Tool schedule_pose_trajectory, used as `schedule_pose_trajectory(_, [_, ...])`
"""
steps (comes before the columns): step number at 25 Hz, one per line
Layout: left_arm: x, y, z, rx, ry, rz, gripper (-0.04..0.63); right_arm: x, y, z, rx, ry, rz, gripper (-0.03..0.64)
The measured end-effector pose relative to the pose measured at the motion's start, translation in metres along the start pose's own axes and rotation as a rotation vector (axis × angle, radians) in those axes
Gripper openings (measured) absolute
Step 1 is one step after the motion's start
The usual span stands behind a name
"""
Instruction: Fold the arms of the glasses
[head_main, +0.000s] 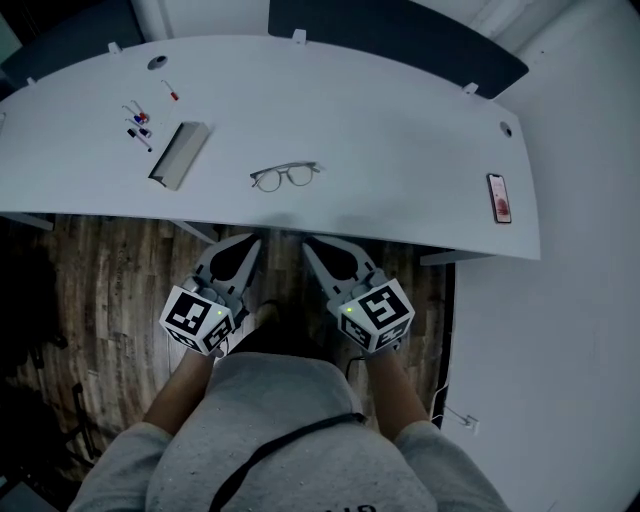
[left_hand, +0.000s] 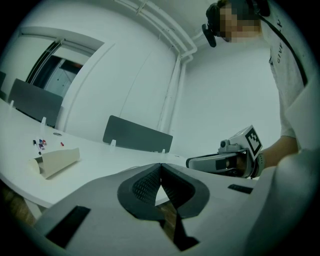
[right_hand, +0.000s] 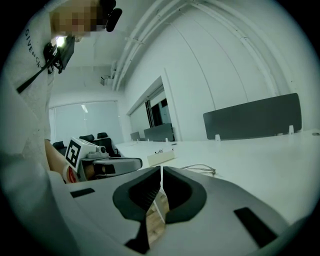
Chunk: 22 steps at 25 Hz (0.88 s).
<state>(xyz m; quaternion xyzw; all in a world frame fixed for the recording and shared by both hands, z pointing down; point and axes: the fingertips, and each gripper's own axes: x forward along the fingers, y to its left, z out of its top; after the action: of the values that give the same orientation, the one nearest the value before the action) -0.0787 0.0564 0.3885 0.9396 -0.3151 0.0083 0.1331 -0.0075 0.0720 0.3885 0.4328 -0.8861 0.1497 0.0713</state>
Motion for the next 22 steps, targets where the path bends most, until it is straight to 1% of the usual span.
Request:
schedule_pose_trajectory(3, [-0.005, -0.006, 0.004, 0.009, -0.009, 0.018, 0.015, -0.004, 0.009, 0.0, -0.028, 0.002, 0.014, 0.028])
schedule_pose_trajectory(8, [-0.016, -0.023, 0.002, 0.005, -0.025, 0.043, 0.015, -0.023, 0.022, -0.003, -0.045, -0.004, 0.015, 0.028])
schedule_pose_trajectory(16, [-0.049, -0.067, -0.01, -0.013, -0.031, 0.067, 0.015, -0.067, 0.056, -0.022, -0.037, 0.018, 0.032, 0.025])
schedule_pose_trajectory(22, [-0.077, -0.088, -0.014, -0.015, -0.043, 0.085, 0.015, -0.087, 0.081, -0.03, -0.038, 0.011, 0.035, 0.025])
